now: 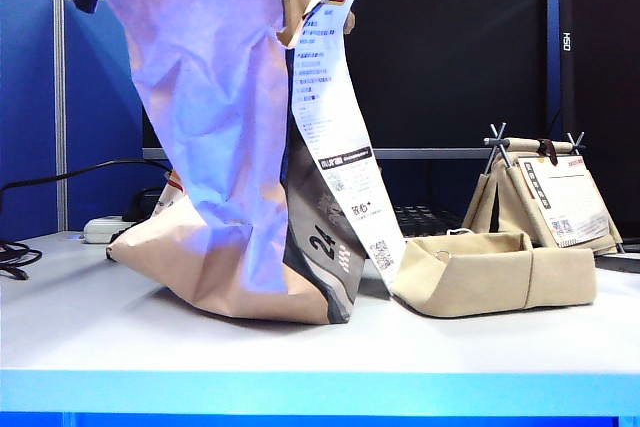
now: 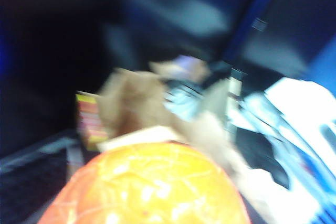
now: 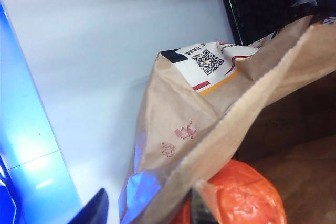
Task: Open the paper bag and put two oranges into the paper bag.
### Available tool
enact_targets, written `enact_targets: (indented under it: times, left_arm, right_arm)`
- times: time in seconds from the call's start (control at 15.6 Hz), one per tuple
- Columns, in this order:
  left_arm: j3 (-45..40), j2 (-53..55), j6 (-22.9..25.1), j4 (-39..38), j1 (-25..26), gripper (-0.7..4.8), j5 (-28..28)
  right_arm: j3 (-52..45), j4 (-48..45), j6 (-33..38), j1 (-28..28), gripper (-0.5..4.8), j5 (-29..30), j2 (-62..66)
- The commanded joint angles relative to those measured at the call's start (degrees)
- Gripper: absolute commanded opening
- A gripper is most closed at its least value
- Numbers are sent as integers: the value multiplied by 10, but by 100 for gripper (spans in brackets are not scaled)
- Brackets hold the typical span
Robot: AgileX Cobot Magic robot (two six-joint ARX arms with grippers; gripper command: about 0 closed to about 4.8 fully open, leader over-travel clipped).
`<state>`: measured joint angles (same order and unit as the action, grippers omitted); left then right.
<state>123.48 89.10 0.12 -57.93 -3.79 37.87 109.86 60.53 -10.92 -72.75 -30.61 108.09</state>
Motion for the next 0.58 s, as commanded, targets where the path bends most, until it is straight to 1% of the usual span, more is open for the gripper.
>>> enact_targets:
  times: [0.06,0.19,0.26,0.39,0.45,0.58]
  left_arm:
    - [1,35,10,-43,-31,-5,25]
    - [1,59,21,-65,-41,-6,23]
    - [1,81,27,-82,-62,-5,27]
    - [1,97,29,-85,-66,-6,38]
    - [1,99,28,-84,-79,-6,51]
    - [1,101,30,-83,-86,-6,51]
  right_arm:
    - [3,-6,9,-1,202,-1,-2]
    - [3,-9,11,-1,202,-1,-2]
    - [3,-8,11,-2,202,-2,-2]
    - [3,-17,11,-1,202,-1,-2]
    - [3,-17,11,-1,202,-1,-2]
    - [3,-25,11,0,201,0,-2]
